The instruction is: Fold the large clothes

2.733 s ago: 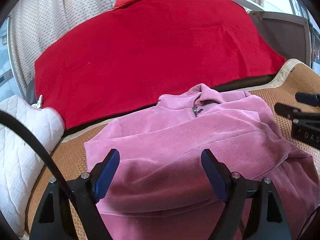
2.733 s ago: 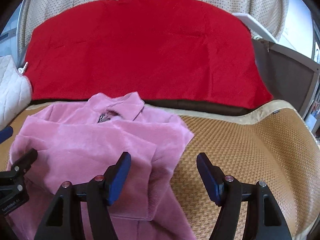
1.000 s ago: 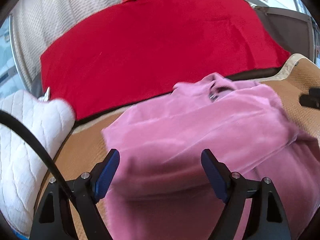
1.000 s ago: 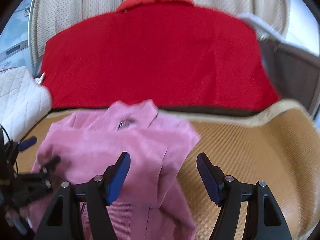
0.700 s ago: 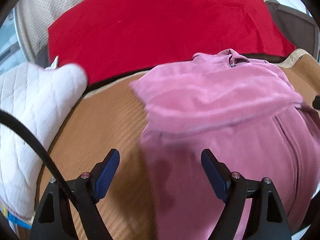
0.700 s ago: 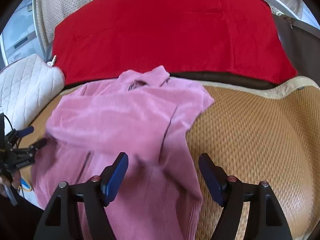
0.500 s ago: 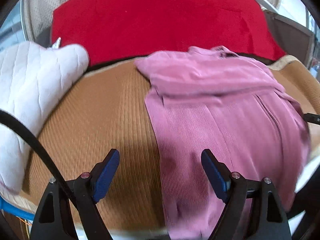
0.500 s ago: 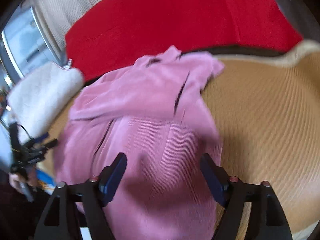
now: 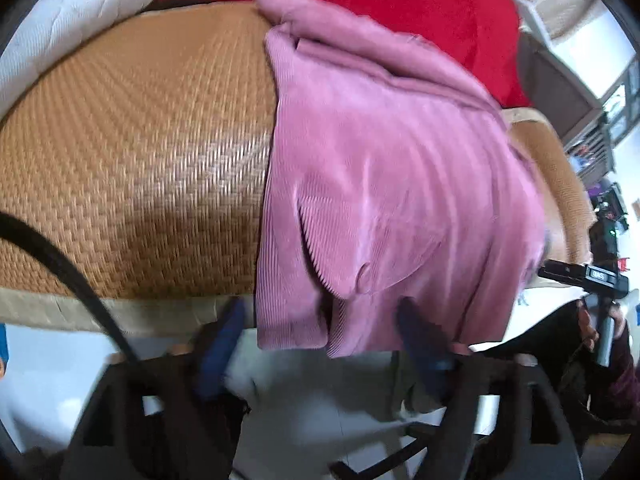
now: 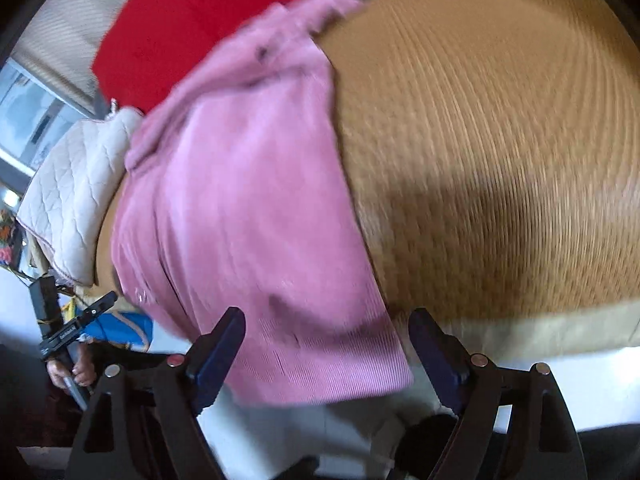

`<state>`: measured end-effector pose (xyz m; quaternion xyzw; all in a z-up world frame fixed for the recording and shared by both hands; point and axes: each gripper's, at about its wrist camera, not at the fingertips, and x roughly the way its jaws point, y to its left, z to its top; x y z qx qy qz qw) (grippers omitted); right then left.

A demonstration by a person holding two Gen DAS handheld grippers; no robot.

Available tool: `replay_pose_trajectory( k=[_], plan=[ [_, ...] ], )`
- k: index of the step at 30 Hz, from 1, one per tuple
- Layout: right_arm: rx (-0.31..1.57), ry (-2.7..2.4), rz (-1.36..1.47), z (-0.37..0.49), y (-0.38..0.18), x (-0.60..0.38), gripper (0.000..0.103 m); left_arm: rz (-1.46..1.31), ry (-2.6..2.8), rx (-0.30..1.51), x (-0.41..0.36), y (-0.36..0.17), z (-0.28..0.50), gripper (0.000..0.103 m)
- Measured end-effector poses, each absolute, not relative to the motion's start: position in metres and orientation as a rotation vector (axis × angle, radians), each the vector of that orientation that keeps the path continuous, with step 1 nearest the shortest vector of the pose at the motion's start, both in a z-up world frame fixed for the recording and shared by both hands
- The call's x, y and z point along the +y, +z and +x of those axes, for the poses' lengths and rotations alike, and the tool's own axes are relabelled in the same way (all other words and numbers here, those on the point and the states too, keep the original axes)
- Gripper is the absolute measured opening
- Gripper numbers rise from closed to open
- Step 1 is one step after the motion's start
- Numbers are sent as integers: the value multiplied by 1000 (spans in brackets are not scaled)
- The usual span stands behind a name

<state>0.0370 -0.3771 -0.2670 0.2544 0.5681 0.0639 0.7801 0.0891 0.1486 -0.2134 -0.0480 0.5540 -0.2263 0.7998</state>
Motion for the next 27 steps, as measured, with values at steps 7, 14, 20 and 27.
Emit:
replay_pose_trajectory(
  k=[7, 14, 20, 27],
  plan=[
    [1328, 124, 596, 33, -296, -388, 86, -119, -475, 1279, 129, -239, 109, 81],
    [1360, 182, 596, 51, -319, -367, 88, -160, -495, 1296, 123, -254, 107, 79],
    [1366, 282, 569, 54, -321, -331, 89, -223, -522, 1302, 136, -256, 102, 63],
    [1296, 357, 652, 52, -314, -314, 87, -189, -508, 1371, 124, -276, 96, 69]
  ],
)
